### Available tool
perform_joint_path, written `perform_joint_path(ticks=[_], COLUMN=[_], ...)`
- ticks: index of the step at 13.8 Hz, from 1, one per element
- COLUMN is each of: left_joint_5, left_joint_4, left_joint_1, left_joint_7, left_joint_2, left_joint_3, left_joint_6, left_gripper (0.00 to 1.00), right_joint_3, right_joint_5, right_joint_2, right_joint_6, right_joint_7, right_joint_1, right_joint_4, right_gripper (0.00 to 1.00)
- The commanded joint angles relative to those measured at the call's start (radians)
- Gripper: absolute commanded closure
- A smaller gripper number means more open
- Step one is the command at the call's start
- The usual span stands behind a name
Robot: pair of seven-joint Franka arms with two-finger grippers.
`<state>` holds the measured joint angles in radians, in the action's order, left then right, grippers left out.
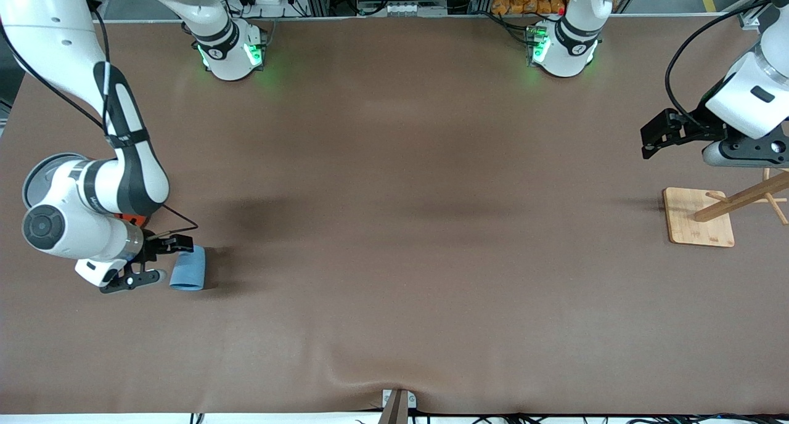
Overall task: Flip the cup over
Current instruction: 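Lower the right gripper onto the blue cup lying on its side and grasp it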
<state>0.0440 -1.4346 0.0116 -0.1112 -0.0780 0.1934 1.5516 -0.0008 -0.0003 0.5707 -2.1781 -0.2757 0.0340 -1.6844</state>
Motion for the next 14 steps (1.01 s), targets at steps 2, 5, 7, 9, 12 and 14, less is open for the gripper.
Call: perform_joint_path(ticks=[2, 5, 7, 9, 12, 14], left_joint_5=[-0.006, -0.004, -0.007, -0.01, -0.007, -0.001], left_joint_4=[-0.006, -0.006, -0.004, -0.006, -0.004, -0.006], left_joint_1=[0.008, 0.008, 0.016, 0.022, 0.021, 0.022], left_joint_7=[0.019, 0.019, 0.019, 0.019, 0.019, 0.021], left_joint_2=[0.021, 0.023, 0.021, 0.021, 0.021, 0.021], left_joint_3=[0.003, 0.003, 0.003, 0.003, 0.003, 0.004], left_joint_6=[-0.013, -0.015, -0.015, -0.013, -0.013, -0.013], left_gripper=[0.0, 0.0, 0.0, 0.0, 0.0, 0.0], right_joint_3=[0.008, 0.008, 0.008, 0.011, 0.086, 0.187], right_joint_5=[-0.029, -0.029, -0.029, -0.04, -0.04, -0.076], right_joint_2=[0.055, 0.074, 0.074, 0.067, 0.038, 0.034], right_joint_6=[-0.104, -0.228, -0.294, -0.293, -0.284, -0.292], right_joint_7=[-0.007, -0.007, -0.008, -0.008, -0.014, -0.072], right_joint_1=[0.0, -0.009, -0.009, -0.02, -0.039, -0.049], right_joint_4=[0.009, -0.046, -0.081, -0.078, -0.06, -0.057], right_gripper=[0.0, 0.23, 0.48, 0.5, 0.47, 0.41])
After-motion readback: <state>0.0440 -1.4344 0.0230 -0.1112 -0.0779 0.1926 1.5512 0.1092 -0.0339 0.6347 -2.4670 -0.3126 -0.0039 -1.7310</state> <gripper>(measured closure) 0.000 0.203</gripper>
